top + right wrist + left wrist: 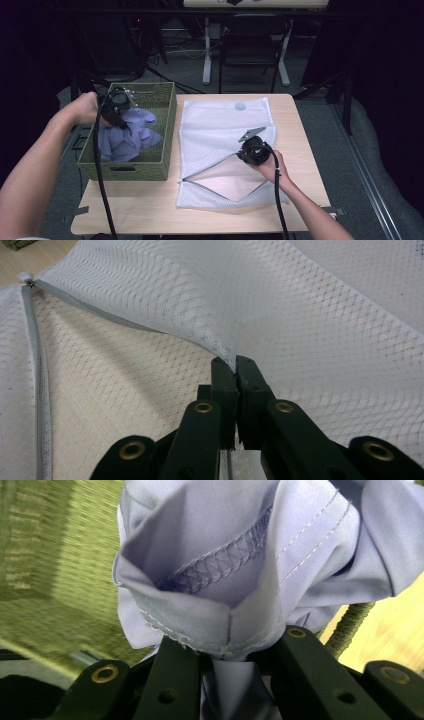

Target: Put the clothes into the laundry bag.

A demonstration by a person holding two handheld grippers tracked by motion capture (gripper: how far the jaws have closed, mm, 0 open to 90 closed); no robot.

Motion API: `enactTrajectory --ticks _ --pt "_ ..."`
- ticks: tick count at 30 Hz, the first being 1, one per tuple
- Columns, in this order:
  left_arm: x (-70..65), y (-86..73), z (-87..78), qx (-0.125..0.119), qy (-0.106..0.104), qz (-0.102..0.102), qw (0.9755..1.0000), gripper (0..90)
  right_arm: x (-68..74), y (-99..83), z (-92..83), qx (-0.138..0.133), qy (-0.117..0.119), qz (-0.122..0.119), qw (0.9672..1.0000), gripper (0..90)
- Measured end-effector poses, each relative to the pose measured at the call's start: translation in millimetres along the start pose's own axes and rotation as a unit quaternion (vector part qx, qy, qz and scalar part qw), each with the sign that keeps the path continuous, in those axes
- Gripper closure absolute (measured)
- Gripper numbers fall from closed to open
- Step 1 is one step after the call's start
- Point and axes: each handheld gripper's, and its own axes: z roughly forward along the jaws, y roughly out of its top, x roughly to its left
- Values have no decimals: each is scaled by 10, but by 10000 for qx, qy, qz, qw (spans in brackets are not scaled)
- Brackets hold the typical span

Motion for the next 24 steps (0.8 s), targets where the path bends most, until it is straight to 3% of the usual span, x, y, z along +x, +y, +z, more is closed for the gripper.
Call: enactTrajectory --ticks 18,24 --pt "11 198 -575 109 400 221 9989 792 -1 -2 -7 -12 4 15 10000 883" --pt "-13 285 -736 26 548 312 9980 791 -4 -4 -12 -16 2 20 10000 883"
